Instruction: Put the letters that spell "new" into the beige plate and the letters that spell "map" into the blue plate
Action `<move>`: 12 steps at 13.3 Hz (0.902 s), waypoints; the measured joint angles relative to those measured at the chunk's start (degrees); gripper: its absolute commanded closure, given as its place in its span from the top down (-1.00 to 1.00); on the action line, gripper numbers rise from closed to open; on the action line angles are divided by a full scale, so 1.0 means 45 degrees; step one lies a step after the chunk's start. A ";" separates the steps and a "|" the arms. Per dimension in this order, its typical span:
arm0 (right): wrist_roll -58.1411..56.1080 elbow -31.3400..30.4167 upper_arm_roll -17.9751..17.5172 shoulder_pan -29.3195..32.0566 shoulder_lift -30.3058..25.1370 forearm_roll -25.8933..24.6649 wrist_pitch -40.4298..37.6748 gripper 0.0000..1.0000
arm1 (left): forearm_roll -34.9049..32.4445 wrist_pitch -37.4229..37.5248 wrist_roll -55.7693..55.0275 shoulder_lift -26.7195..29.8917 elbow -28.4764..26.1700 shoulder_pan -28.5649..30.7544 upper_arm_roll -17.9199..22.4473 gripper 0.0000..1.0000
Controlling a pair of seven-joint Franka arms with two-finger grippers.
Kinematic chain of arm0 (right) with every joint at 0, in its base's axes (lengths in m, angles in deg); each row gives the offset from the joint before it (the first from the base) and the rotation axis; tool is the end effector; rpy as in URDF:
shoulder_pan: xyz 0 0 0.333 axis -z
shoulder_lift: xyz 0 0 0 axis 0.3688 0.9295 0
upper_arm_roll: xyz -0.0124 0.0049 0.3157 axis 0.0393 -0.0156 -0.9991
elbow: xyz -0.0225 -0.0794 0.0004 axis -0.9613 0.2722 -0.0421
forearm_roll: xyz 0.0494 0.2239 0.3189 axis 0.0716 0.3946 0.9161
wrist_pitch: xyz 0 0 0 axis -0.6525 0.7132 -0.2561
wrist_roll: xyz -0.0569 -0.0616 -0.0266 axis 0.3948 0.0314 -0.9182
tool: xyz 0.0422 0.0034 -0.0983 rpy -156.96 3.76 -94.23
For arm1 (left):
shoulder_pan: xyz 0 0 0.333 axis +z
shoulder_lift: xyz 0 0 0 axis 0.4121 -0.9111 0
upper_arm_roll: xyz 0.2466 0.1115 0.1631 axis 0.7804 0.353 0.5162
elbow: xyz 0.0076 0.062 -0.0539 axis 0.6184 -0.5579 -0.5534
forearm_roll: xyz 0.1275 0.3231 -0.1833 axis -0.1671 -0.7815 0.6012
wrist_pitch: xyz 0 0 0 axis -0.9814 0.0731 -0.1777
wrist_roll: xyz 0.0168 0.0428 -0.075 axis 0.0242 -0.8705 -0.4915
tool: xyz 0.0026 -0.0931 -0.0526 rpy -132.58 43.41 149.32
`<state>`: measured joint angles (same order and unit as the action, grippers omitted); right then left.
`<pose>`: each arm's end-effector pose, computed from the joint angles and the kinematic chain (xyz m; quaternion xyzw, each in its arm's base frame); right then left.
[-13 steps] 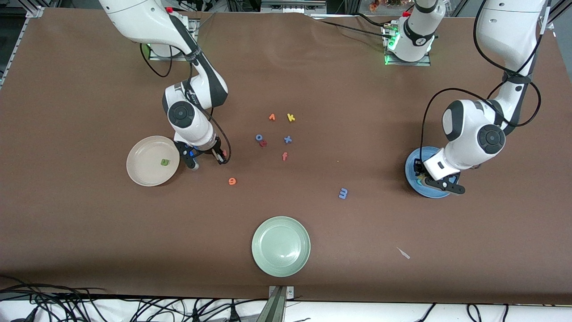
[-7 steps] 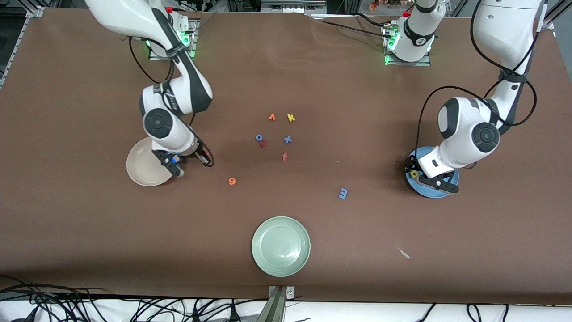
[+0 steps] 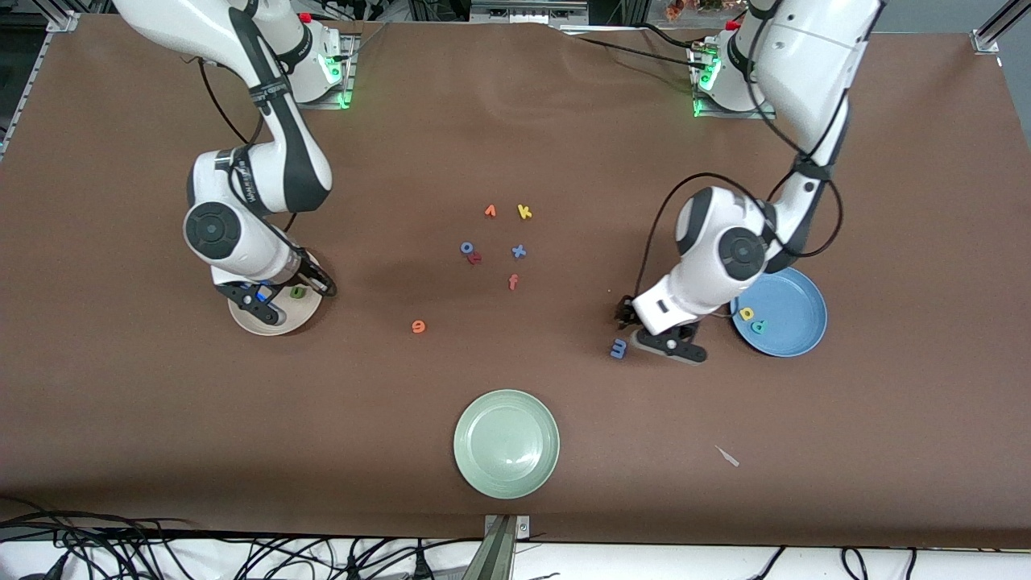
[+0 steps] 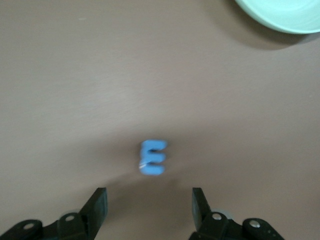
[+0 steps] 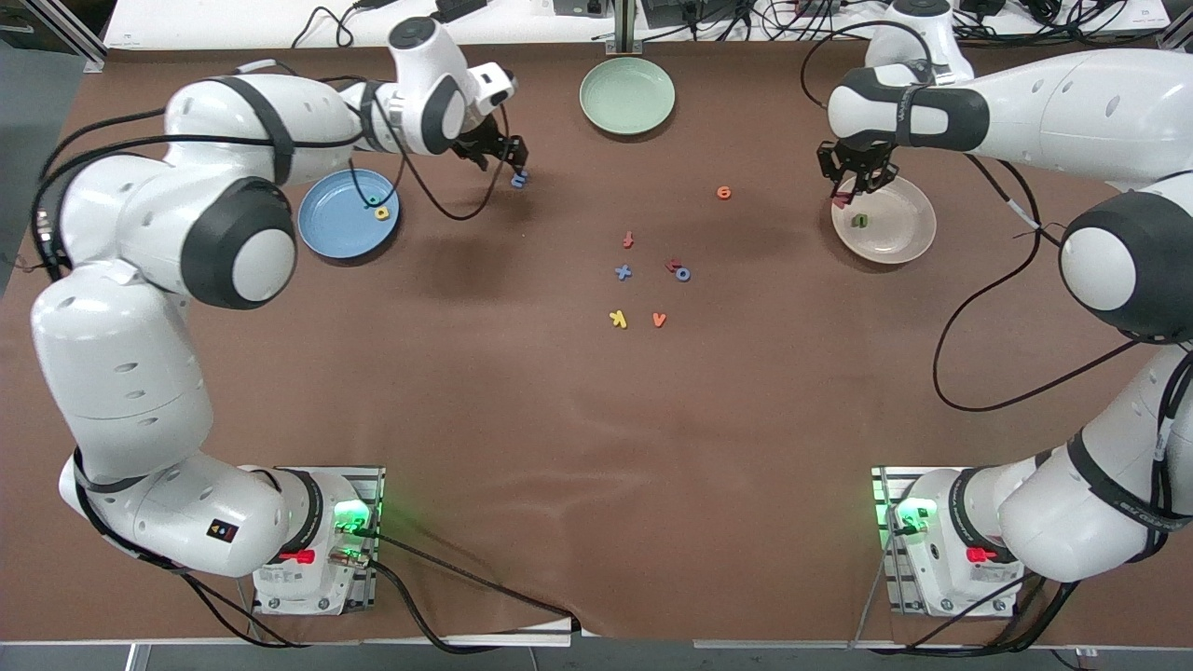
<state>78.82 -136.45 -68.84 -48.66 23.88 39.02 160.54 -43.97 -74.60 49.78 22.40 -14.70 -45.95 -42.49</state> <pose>0.5767 0.1276 0.2713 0.9626 -0.2562 -0.0736 0.0486 0.6243 -0.2721 0.2244 0.9877 -0.1197 0.0374 0.0937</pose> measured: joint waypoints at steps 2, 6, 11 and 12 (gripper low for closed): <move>-0.1205 -0.0034 0.0513 0.0021 0.0007 0.0000 -0.0241 -1.00 | 0.0000 -0.0026 -0.0075 -0.0572 0.0523 -0.0172 0.0058 0.33; -0.2235 -0.0180 0.0785 0.0437 0.0313 0.0000 -0.0347 -0.50 | 0.0000 -0.0268 -0.0077 -0.1060 0.0805 -0.0188 0.0280 0.27; -0.2429 -0.0149 0.0772 0.0620 0.0662 0.0000 -0.0310 1.00 | 0.0000 -0.0497 -0.0077 -0.1406 0.0815 -0.0364 0.0278 0.06; -0.2429 -0.0076 0.0748 0.0591 0.0643 0.0003 -0.0310 1.00 | 0.0000 -0.0502 -0.0076 -0.1465 0.0820 -0.0406 0.0277 0.06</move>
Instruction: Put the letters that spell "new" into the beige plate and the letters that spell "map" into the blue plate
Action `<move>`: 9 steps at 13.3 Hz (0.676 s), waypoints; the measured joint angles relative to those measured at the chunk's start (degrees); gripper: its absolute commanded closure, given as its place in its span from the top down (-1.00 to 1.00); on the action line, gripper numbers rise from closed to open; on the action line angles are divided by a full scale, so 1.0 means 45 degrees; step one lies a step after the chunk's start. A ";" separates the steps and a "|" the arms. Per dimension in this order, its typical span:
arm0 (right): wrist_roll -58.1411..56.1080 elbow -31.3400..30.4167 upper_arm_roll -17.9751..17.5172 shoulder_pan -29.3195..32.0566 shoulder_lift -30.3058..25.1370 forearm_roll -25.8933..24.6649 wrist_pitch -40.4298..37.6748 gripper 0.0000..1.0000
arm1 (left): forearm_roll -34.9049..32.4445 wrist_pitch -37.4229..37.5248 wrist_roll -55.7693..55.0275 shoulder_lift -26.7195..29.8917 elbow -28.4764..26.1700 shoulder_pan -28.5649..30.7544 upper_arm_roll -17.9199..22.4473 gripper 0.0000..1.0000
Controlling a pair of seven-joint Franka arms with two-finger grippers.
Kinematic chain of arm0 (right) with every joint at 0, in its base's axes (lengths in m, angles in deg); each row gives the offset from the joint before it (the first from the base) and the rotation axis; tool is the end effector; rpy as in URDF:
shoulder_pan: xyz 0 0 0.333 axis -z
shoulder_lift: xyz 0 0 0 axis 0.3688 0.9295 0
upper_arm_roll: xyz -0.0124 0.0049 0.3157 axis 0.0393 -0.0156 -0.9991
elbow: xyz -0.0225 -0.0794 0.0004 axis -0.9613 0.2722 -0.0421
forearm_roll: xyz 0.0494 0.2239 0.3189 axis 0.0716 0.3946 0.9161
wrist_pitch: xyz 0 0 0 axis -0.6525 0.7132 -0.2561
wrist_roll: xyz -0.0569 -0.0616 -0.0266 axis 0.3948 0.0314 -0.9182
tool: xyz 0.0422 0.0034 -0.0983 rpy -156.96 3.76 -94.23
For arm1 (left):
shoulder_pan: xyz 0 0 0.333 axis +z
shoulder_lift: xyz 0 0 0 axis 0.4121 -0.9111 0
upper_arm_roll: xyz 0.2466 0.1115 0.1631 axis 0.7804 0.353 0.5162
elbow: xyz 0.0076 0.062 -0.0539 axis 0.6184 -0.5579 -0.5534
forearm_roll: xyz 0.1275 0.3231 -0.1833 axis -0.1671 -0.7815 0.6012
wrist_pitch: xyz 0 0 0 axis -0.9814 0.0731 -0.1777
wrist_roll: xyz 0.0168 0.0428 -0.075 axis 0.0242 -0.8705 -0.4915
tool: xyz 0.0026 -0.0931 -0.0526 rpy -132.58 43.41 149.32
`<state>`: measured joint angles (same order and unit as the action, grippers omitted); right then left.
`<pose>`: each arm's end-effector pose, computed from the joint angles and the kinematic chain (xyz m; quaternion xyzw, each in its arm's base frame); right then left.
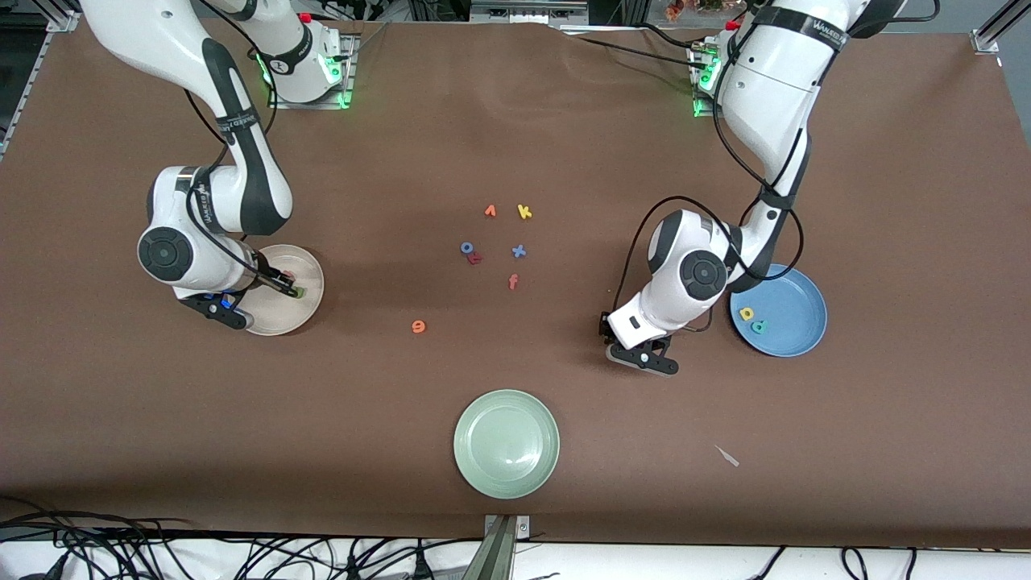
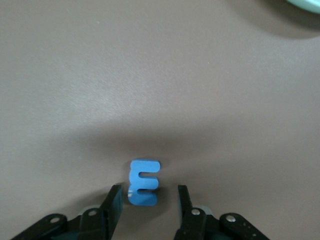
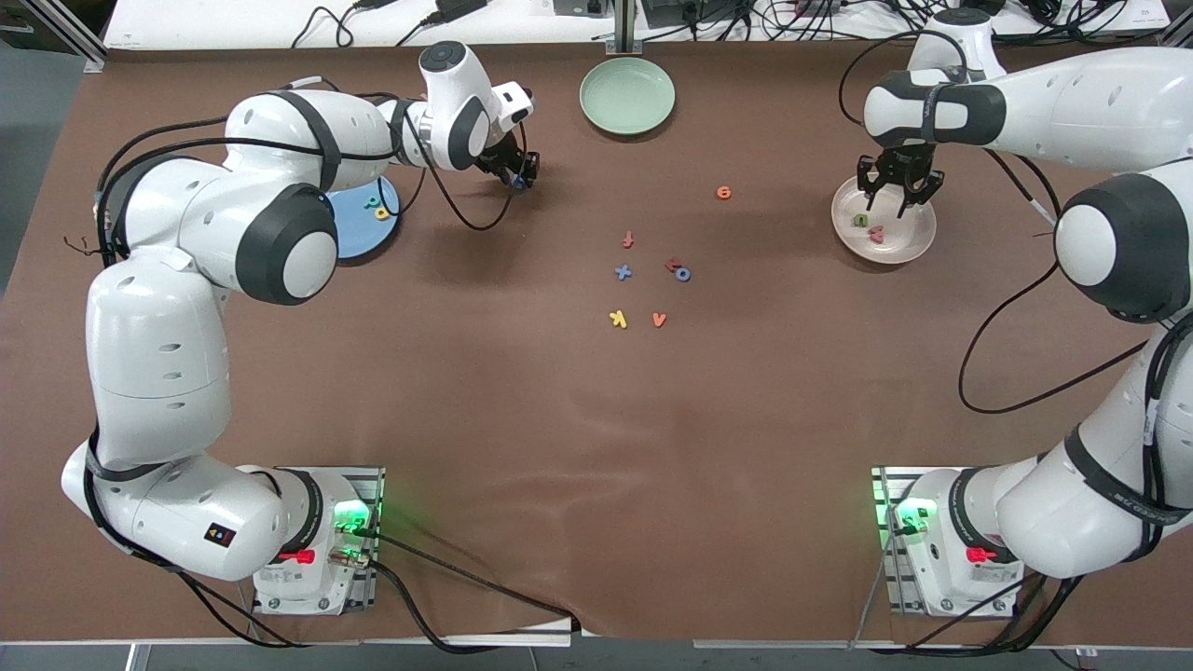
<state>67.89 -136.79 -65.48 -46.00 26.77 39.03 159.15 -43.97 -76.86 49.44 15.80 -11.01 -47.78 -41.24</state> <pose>0.5788 0.0653 0.2428 0.9687 -0.2137 -0.1082 0.0652 0.6298 -0.2824 0.1760 0.9886 -0.1206 0.0333 0.0836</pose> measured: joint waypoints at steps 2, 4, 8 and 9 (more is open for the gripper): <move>0.0008 0.0250 -0.0164 -0.0065 -0.0031 0.0258 -0.0004 1.00 | 0.0000 -0.0170 0.0004 -0.0079 0.0001 -0.0037 0.0003 -0.22; 0.0163 0.0513 -0.0475 -0.0116 -0.0035 0.0673 -0.0005 1.00 | 0.0000 -0.0370 0.0016 -0.0105 0.0001 -0.0037 0.0005 -0.89; 0.1274 0.1058 -0.1579 -0.0141 -0.0022 0.0779 -0.0005 1.00 | -0.0133 -0.0551 0.0732 -0.0095 0.0036 0.0128 0.0184 -1.00; 0.1360 0.1261 -0.1863 -0.0149 0.0020 0.0779 -0.0005 1.00 | -0.0157 -0.0562 0.0918 -0.0050 0.0039 0.0373 0.0253 -1.00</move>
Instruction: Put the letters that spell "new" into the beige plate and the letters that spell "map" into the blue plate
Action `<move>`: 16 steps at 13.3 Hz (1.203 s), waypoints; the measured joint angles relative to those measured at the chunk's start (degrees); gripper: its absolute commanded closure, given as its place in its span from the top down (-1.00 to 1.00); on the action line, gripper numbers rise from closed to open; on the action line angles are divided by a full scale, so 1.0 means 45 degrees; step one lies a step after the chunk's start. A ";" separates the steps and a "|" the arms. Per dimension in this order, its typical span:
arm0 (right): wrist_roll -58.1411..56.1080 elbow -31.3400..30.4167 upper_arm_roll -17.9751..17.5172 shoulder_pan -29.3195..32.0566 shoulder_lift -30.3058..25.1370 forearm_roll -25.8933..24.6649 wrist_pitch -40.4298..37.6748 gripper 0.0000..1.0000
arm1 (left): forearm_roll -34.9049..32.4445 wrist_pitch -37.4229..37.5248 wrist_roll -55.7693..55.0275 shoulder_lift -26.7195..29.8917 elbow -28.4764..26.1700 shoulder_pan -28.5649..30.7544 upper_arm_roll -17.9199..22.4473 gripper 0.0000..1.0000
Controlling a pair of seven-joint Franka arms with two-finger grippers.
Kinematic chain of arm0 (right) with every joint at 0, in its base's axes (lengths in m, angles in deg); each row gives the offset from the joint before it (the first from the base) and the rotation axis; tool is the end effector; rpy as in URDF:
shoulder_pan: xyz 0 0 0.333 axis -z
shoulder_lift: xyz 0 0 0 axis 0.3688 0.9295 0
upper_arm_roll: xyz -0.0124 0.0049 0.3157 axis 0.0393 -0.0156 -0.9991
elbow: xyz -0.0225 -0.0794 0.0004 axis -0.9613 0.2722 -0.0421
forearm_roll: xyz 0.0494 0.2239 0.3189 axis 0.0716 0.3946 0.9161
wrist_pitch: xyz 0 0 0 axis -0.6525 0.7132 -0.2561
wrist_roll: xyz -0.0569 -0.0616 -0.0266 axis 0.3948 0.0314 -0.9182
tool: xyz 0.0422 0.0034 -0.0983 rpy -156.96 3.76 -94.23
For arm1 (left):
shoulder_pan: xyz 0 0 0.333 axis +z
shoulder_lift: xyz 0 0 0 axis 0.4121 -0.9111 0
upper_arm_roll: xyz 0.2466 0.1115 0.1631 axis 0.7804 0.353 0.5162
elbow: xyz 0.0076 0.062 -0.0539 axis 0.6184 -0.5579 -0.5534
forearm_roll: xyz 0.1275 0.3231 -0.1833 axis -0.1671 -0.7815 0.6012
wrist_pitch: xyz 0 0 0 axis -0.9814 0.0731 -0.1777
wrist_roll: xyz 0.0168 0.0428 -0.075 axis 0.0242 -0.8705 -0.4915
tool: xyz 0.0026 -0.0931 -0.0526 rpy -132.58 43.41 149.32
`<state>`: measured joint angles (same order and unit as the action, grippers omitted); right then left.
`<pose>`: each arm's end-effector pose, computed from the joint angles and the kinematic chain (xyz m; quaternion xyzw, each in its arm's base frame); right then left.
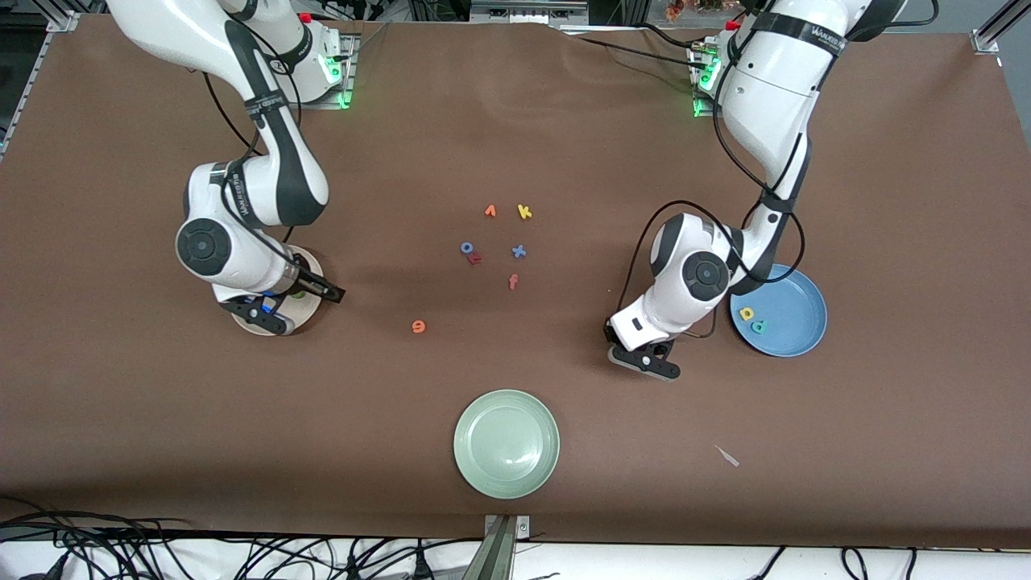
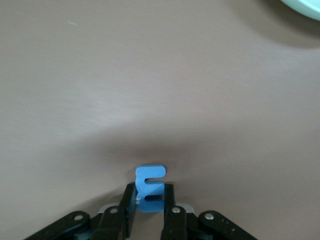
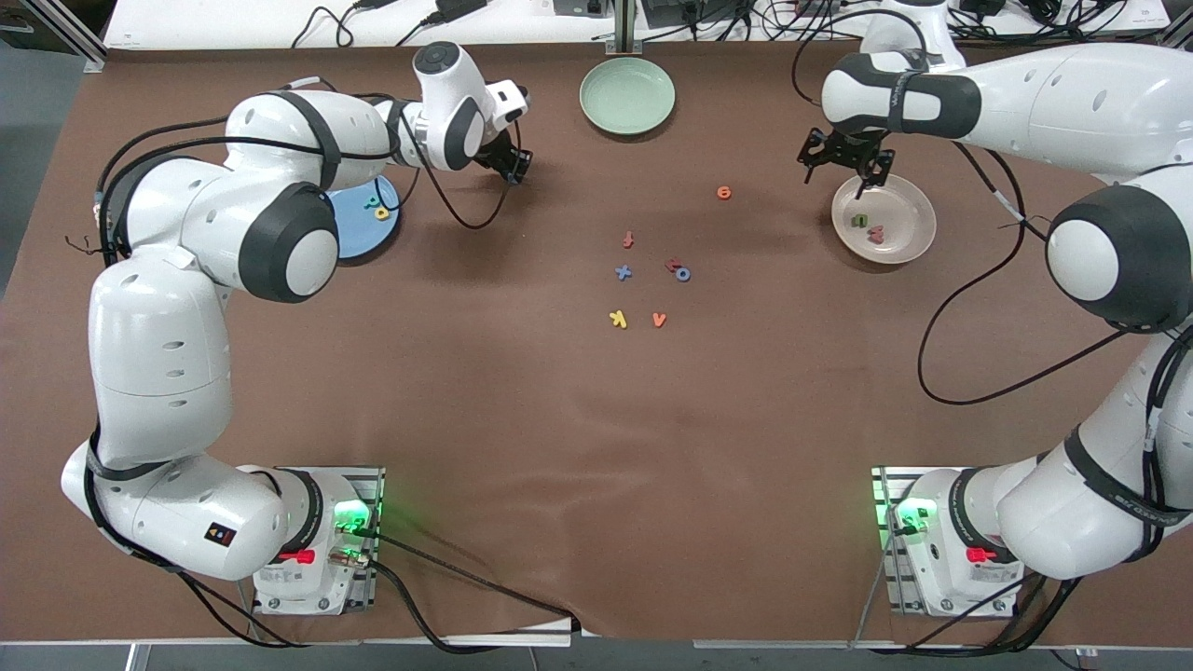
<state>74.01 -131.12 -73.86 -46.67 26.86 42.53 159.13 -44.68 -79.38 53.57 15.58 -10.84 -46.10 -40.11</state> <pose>0.5910 0.1675 0.2724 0.9747 -0.2066 -0.0846 0.0118 0.6469 -0.2532 0.1789 0.9858 -0.1382 0.0617 0.0727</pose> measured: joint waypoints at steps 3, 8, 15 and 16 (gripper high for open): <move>0.0043 0.0756 -0.0536 -0.0029 0.0403 0.0000 0.0000 1.00 | -0.0125 0.0501 0.0572 0.0741 -0.0353 0.1148 0.0058 -1.00; 0.0032 0.2506 -0.1417 -0.0047 0.1973 0.0000 0.0033 1.00 | -0.1182 0.2166 0.3577 0.3404 -0.3087 0.4671 0.0115 -1.00; -0.0022 0.4123 -0.1779 -0.0446 0.3820 -0.0003 0.0244 1.00 | -0.1183 0.2180 0.4313 0.5322 -0.5815 0.5689 -0.0103 1.00; -0.0060 0.4173 -0.1784 -0.0524 0.3895 -0.0004 0.0388 1.00 | -0.1183 0.2180 0.4312 0.5481 -0.5948 0.5693 -0.0102 1.00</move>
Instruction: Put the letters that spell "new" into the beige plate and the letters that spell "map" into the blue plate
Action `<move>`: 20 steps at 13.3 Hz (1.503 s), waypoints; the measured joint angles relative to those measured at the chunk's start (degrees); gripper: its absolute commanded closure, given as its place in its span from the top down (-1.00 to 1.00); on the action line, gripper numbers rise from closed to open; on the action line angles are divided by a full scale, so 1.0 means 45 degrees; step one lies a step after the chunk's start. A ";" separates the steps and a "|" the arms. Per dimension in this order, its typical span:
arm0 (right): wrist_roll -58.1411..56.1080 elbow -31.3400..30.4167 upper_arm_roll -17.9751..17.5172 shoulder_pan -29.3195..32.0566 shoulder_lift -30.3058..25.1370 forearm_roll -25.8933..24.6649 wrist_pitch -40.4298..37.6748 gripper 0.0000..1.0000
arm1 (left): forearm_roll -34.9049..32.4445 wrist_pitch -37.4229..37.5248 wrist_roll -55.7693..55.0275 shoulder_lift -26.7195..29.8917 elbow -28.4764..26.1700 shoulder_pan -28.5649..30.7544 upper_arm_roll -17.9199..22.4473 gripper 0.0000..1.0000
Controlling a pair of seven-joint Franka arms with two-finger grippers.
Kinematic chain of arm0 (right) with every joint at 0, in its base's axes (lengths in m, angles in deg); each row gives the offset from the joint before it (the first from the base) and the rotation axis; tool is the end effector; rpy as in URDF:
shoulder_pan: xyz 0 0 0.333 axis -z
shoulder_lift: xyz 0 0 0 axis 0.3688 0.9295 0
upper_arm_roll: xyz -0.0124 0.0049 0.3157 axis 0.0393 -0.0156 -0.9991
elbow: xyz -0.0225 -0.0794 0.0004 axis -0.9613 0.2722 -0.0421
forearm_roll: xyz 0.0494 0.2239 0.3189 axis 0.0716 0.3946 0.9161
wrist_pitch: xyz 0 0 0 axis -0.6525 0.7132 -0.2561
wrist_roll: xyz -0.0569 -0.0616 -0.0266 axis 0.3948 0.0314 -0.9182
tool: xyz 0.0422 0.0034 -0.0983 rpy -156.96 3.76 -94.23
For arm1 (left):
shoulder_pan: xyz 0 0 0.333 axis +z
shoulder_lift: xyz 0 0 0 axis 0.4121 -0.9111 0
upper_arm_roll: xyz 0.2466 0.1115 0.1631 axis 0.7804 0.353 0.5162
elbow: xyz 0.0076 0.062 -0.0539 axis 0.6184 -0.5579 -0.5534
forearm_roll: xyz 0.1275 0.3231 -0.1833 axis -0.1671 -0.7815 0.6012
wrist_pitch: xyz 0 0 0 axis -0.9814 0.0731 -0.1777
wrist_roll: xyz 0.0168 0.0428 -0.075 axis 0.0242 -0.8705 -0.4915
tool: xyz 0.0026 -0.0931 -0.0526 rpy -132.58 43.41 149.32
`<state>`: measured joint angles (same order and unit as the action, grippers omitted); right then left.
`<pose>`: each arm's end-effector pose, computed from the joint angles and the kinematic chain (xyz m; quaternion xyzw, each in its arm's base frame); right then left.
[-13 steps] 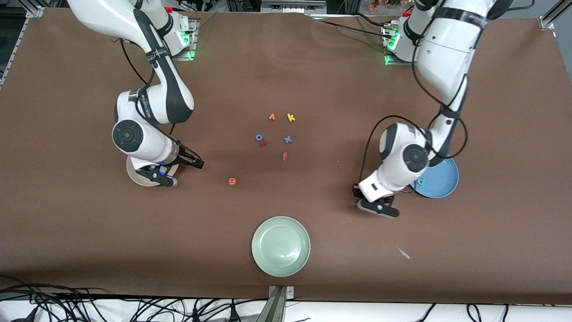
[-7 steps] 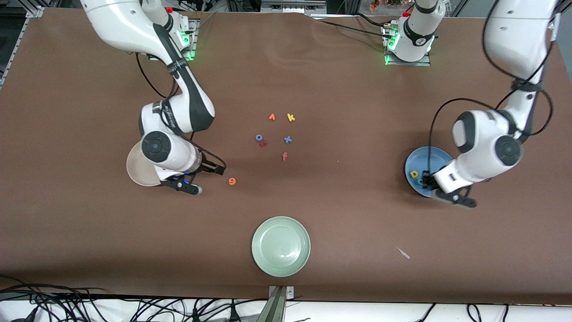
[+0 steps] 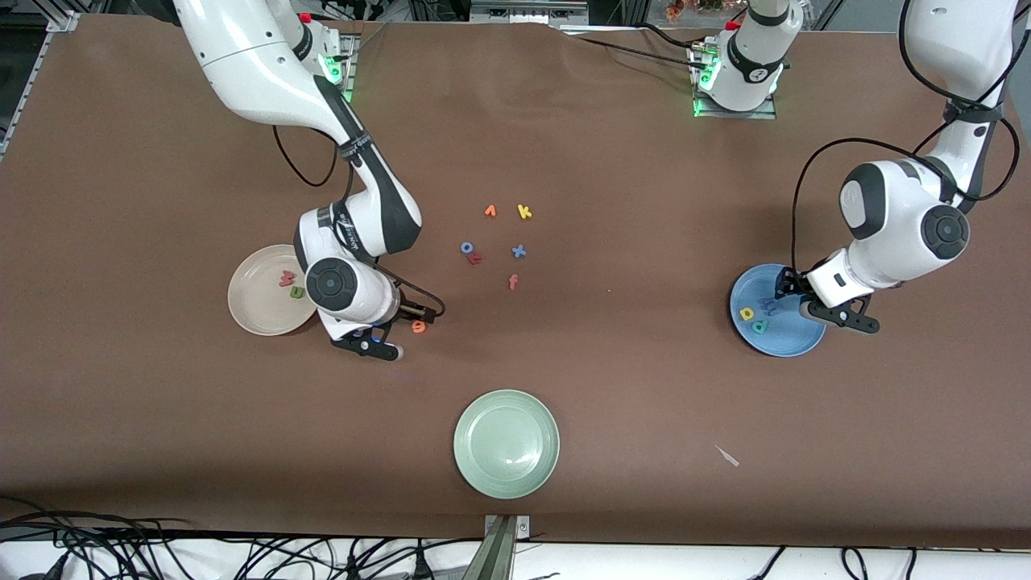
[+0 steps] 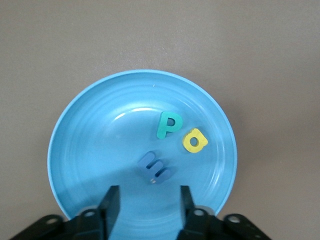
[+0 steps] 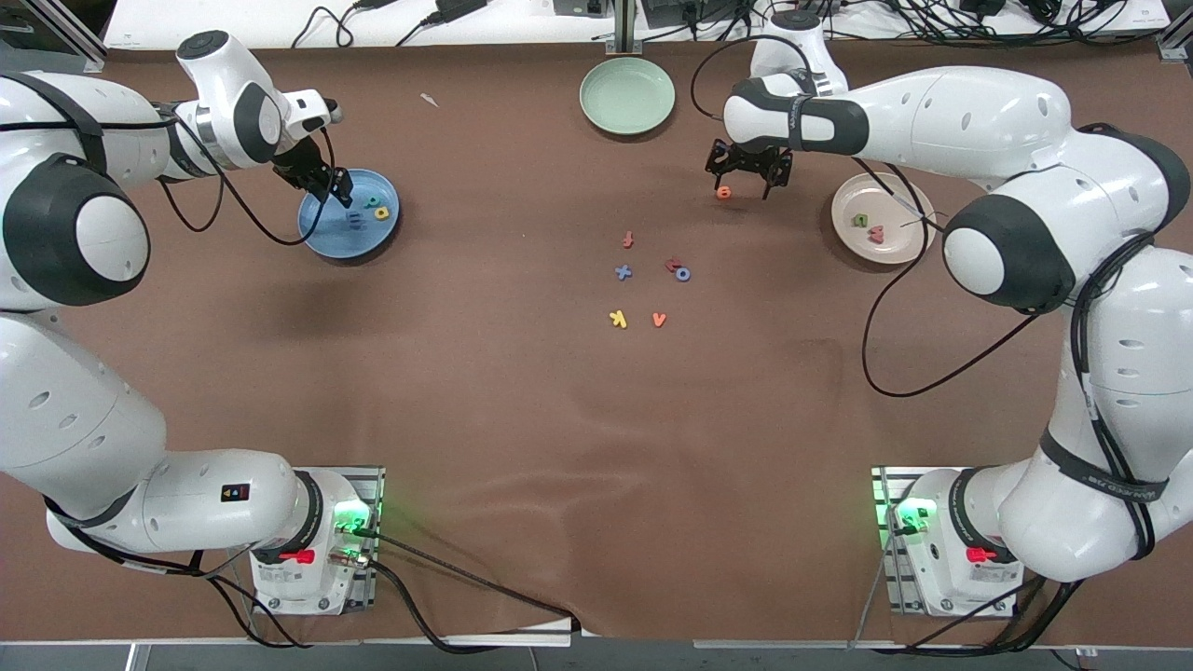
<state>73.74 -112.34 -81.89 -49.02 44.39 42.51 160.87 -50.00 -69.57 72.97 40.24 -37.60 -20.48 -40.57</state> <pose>0.6217 0.3019 0.2065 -0.9903 0.1162 0.0757 0.0120 0.5662 0.0340 0.2483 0.9905 -0.1278 -0.0214 0.0453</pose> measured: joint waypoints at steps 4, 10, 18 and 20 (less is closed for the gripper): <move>-0.0285 0.0031 -0.0002 -0.0177 0.0425 -0.0169 0.1023 1.00 | 0.0000 -0.0012 -0.0002 0.1986 -0.0965 0.0043 0.0013 1.00; -0.0452 0.0043 -0.0003 -0.0331 0.0700 -0.0219 0.1926 0.57 | -0.0250 0.4003 -0.0703 0.5835 -0.0305 -0.0036 -0.0087 1.00; -0.0457 0.0056 0.0017 -0.0321 0.0792 -0.0223 0.2076 -0.05 | -0.1650 1.1246 -0.3273 0.6764 0.4120 -0.0583 -0.0235 1.00; -0.0456 0.0064 0.0029 -0.0311 0.0789 -0.0222 0.2075 -0.14 | -0.1625 1.1218 -0.3358 0.6439 0.4243 -0.0590 -0.0267 1.00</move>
<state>71.69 -112.05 -81.76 -50.42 47.94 41.51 170.21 -57.32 -19.09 57.86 69.22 -18.51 -23.14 -41.77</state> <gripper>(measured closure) 0.520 0.000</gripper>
